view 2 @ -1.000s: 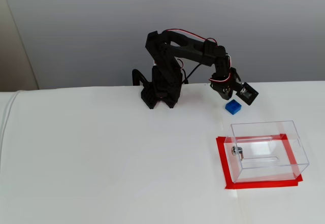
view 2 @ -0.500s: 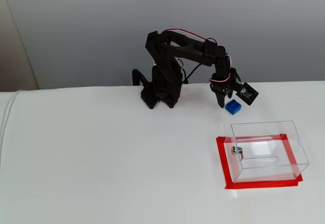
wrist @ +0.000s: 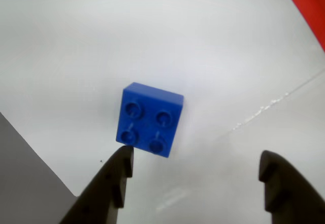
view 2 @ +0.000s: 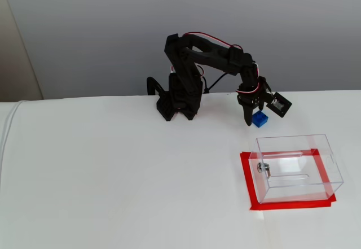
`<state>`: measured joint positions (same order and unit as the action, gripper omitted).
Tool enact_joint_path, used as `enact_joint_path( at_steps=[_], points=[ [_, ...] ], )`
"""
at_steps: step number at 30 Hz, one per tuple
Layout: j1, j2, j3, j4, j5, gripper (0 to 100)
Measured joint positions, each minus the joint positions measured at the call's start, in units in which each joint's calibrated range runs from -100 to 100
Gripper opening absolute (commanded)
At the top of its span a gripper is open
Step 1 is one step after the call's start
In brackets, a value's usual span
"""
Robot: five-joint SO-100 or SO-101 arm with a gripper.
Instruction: Pick the blue lego brick and place it into the transparent box
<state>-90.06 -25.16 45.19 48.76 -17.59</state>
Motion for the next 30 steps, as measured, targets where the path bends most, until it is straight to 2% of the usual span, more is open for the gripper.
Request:
enact_joint_path(
  at_steps=[7, 30],
  points=[
    [-3.5, 3.4, 0.0, -7.0, -1.8, 28],
    [-3.0, 4.4, 1.5, -7.2, -4.8, 28]
  ],
)
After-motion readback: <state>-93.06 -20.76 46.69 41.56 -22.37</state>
